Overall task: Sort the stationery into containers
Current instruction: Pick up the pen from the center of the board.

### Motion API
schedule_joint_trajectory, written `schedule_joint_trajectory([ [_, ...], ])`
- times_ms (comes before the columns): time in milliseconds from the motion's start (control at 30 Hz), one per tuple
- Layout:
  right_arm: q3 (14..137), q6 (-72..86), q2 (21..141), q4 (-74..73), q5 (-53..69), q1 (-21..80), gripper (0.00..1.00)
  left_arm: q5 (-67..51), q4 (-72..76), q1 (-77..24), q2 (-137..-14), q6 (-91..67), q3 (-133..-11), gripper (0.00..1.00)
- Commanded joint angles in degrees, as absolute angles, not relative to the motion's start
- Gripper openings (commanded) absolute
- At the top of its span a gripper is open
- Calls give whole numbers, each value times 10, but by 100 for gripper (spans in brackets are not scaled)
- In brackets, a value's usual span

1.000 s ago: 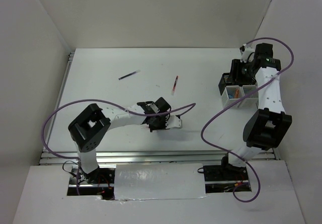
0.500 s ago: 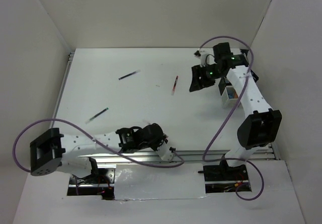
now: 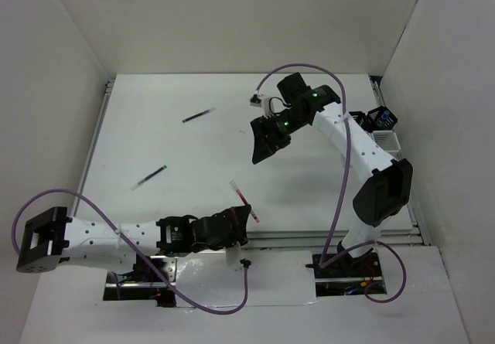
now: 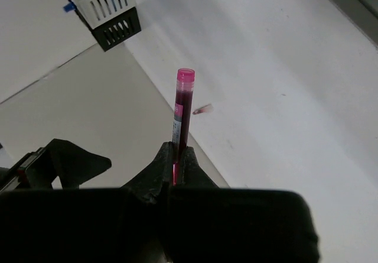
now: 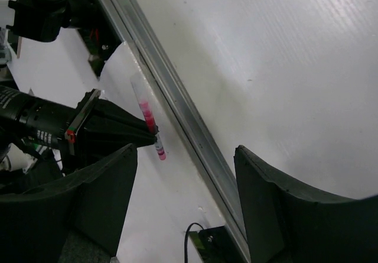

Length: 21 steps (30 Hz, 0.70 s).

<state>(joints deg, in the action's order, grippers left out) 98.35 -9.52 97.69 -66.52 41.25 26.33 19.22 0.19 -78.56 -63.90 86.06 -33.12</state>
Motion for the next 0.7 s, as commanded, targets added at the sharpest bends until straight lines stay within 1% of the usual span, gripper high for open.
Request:
schedule_joint_trajectory([
  [0, 988, -65, 969, -653, 427, 293, 73, 191, 61, -791, -608, 945, -314, 0],
  [233, 977, -45, 969, -637, 427, 357, 73, 176, 52, -793, -595, 964, -313, 0],
  [667, 969, -31, 1004, -618, 427, 424, 70, 177, 48, -794, -605, 962, -320, 0],
])
